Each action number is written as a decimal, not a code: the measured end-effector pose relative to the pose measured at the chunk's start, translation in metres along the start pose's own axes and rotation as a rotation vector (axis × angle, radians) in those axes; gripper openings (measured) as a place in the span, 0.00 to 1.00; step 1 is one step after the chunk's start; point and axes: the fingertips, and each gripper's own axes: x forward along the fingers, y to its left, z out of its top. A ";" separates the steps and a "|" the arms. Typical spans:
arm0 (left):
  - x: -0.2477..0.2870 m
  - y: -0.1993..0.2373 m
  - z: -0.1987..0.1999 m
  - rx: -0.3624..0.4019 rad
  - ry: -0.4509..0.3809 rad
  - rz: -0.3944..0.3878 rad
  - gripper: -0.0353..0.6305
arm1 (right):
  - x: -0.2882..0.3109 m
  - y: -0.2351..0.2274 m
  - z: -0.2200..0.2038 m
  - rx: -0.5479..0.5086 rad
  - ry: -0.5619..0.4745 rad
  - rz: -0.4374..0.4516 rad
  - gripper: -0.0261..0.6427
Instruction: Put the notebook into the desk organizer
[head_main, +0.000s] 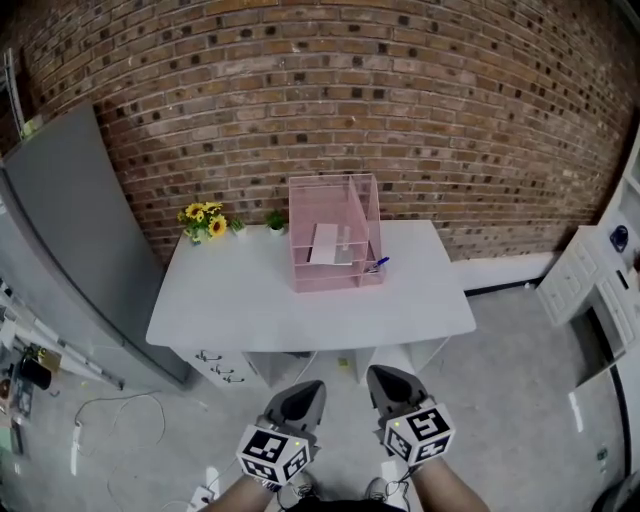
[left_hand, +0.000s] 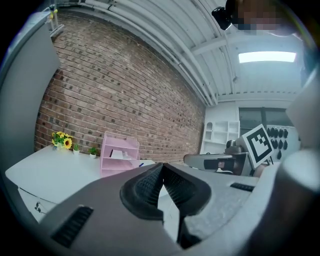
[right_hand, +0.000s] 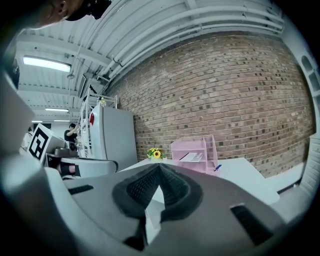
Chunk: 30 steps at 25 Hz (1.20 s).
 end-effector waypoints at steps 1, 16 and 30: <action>0.002 -0.006 0.000 0.002 0.003 0.006 0.06 | -0.005 -0.003 0.000 0.004 -0.001 0.008 0.04; 0.016 -0.062 -0.003 0.036 0.009 0.075 0.06 | -0.038 -0.030 -0.003 0.012 -0.016 0.099 0.04; 0.016 -0.057 -0.007 0.020 0.001 0.092 0.06 | -0.036 -0.029 -0.006 0.008 -0.002 0.106 0.04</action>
